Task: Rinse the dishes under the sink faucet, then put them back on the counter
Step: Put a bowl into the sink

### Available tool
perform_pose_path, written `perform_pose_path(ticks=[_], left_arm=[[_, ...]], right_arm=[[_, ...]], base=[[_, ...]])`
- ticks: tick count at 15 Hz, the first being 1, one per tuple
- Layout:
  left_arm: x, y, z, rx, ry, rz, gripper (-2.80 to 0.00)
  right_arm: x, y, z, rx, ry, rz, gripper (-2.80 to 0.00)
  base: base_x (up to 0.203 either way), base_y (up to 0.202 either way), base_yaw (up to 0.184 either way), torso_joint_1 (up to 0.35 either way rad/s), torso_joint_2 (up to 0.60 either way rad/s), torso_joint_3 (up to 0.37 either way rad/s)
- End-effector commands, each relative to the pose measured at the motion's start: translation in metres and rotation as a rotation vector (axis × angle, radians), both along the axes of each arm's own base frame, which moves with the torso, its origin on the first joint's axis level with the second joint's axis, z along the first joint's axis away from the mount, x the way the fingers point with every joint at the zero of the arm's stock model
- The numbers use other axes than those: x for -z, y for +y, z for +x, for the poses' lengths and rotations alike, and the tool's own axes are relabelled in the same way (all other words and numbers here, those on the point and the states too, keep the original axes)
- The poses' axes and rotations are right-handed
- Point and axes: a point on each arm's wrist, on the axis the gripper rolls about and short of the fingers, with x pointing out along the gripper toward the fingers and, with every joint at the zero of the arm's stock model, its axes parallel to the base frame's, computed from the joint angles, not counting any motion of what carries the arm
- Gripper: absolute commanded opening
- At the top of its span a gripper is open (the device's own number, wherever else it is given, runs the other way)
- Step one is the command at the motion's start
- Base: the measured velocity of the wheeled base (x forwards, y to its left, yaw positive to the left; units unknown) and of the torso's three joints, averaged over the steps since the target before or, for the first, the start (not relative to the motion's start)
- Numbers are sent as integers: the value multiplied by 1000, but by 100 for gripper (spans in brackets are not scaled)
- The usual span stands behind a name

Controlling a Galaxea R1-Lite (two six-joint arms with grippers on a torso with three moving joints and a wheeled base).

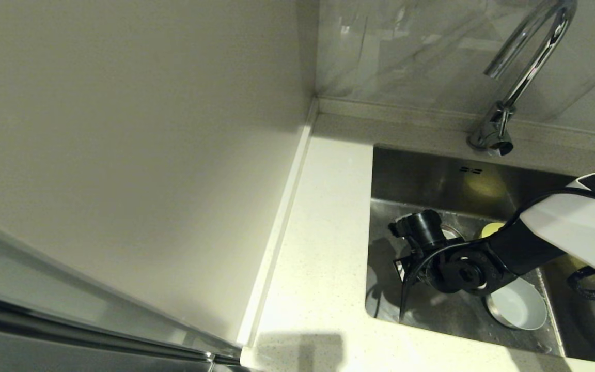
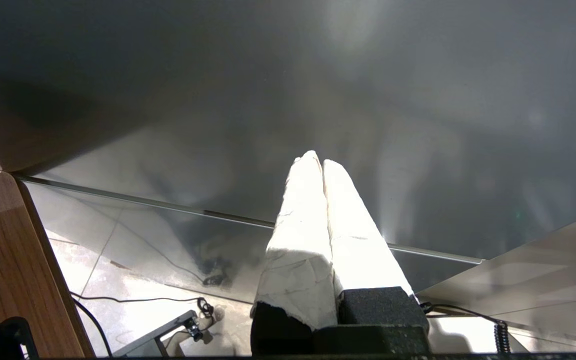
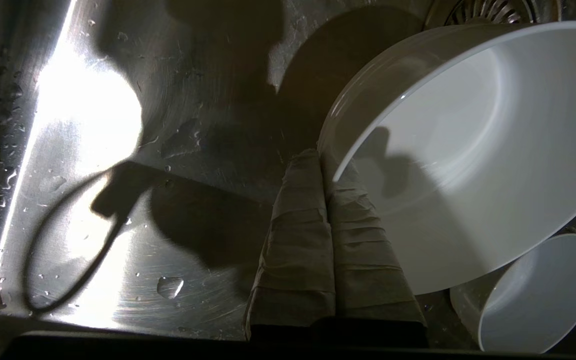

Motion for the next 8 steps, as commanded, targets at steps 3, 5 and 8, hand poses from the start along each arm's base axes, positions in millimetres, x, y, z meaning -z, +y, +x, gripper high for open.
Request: perform_pose_path(ticks=[3,5,8], left_arm=[[1,0,0,0,3,0,-280],[1,0,0,0,3,0,-280],[1,0,0,0,3,0,-280]], right_arm=[[10,2,5,2,13,-7,-280],[16,2,6,2,26,-12,-280],[22,3,8,2,37,-17,-280]], base=[[0,0,0,0,0,0],[0,0,0,0,0,0],[0,0,0,0,0,0]])
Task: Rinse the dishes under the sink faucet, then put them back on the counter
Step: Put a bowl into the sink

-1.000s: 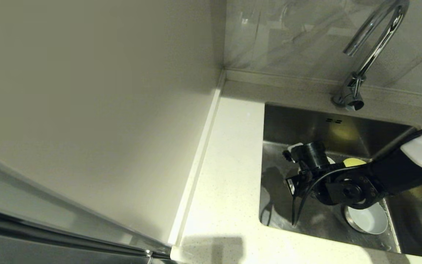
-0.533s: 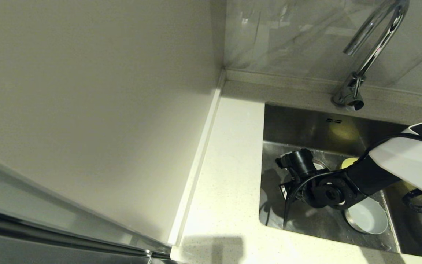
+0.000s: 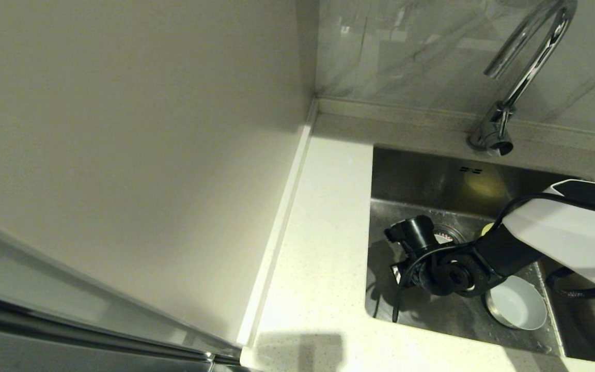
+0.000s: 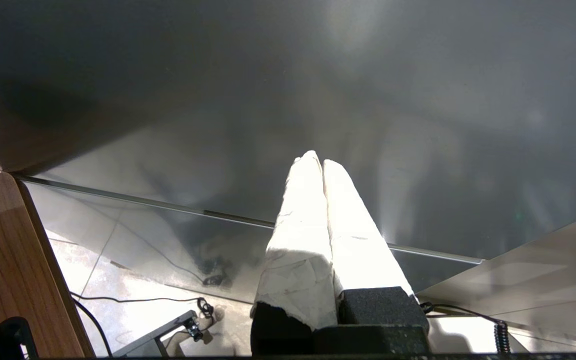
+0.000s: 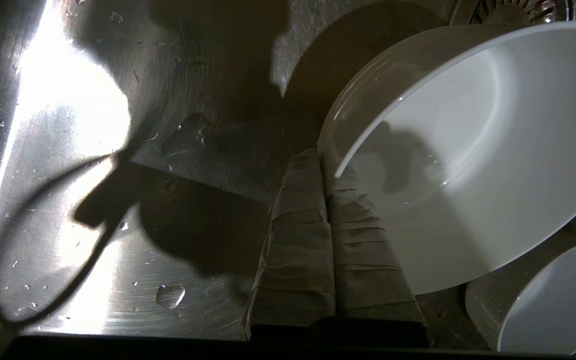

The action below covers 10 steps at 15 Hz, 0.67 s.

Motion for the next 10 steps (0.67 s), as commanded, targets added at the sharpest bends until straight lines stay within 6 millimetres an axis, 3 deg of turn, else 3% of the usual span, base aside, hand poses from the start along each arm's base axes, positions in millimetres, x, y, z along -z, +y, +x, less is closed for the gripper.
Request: perform_pose_path(ticks=[1,10], left_arm=[[1,0,0,0,3,-1,-280],[1,0,0,1,3,-1,-280]], right_arm=[[6,1,1,2,12,-7,-280],[12,1,1,6,24,-17,-280]], base=[[0,0,0,0,0,0],[0,0,0,0,0,0]])
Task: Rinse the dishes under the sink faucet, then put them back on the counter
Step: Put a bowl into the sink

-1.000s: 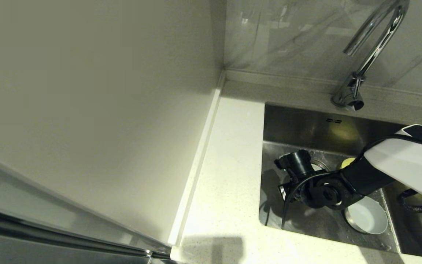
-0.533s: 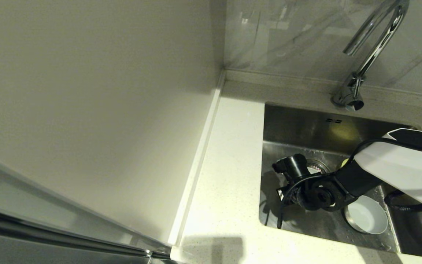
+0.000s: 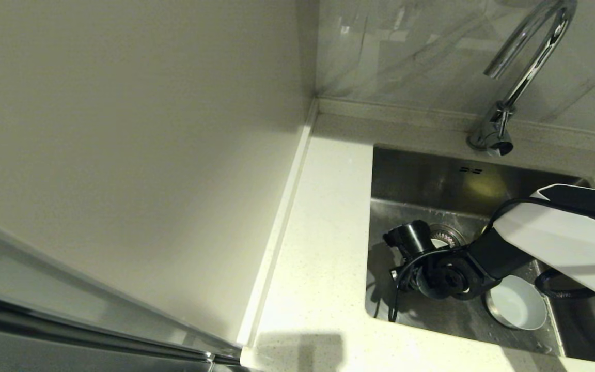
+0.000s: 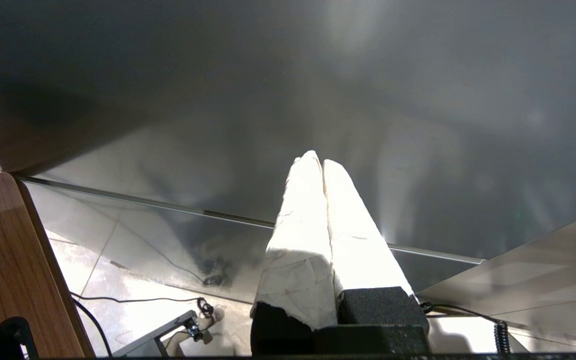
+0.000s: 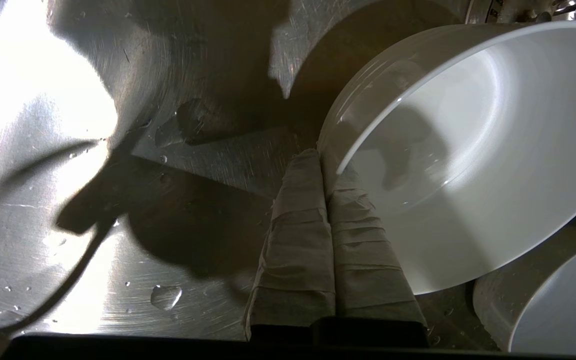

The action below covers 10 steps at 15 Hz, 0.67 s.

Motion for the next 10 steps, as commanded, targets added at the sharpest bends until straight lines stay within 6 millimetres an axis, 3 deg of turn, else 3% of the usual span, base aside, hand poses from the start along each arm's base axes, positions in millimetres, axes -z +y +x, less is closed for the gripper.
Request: perform_pose_path(ticks=[1,2,10], left_arm=[[0,0,0,0,1,0,-280],[1,0,0,0,2,0,-280],[1,0,0,0,1,0,-280]], right_arm=[[2,0,0,2,4,-4,-280],[2,0,-1,2,5,-5,0],[-7,-4,-9,8,-1,1,0]], base=[[0,0,0,0,0,0],[0,0,0,0,0,0],[0,0,0,0,0,0]])
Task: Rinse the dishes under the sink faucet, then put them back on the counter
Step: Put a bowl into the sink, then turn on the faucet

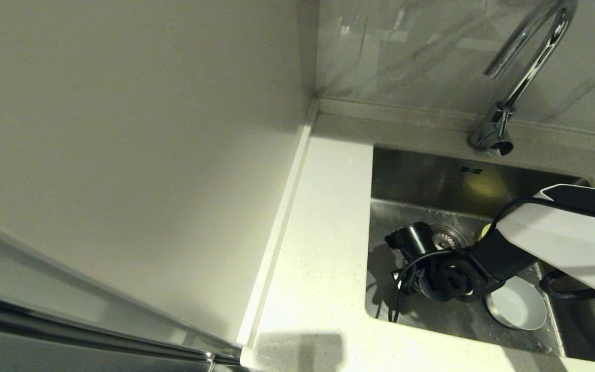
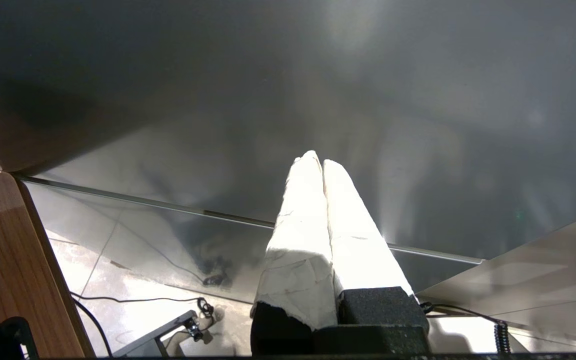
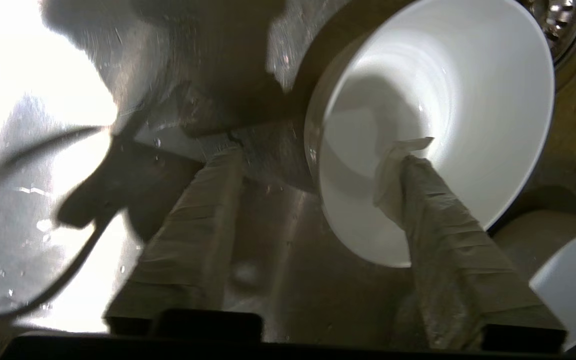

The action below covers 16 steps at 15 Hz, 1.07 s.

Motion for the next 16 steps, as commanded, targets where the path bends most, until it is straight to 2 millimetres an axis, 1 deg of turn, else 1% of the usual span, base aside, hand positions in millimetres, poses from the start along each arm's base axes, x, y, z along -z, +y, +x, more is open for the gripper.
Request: perform_pose_path(ticks=[1,3,4,6,7,9,11,12,13,14,16], left_arm=[[1,0,0,0,3,0,-280],[1,0,0,0,3,0,-280],[1,0,0,0,1,0,-280],[1,0,0,0,3,0,-280],[1,0,0,0,3,0,-280],[1,0,0,0,2,0,-280],[1,0,0,0,3,0,-280],[1,0,0,1,3,0,-280],[1,0,0,0,3,0,-280],[1,0,0,1,2,0,-280],[1,0,0,0,3,0,-280]], right_arm=[[-12,-3,-7,2,-19,6,0],[-28,-8,-19,9,-40,24,0],[-39,-11,-27,16,-60,40,0],[-68,-19,-48,24,-115,75,0],[-86,-25,-63,34,-155,103,0],[-121,-39,-98,53,-239,165,0],[-156,-57,-141,82,-311,233,0],[-169,-66,-162,106,-329,269,0],[-177,-75,-184,141,-321,305,0],[-179,-84,-206,192,-281,335,0],[-180,-96,-236,313,-221,411,0]], base=[[0,0,0,0,0,0],[0,0,0,0,0,0],[0,0,0,0,0,0],[0,0,0,0,0,0],[0,0,0,0,0,0],[0,0,0,0,0,0],[0,0,0,0,0,0],[0,0,0,0,0,0],[0,0,0,0,0,0],[0,0,0,0,0,0],[0,0,0,0,0,0]])
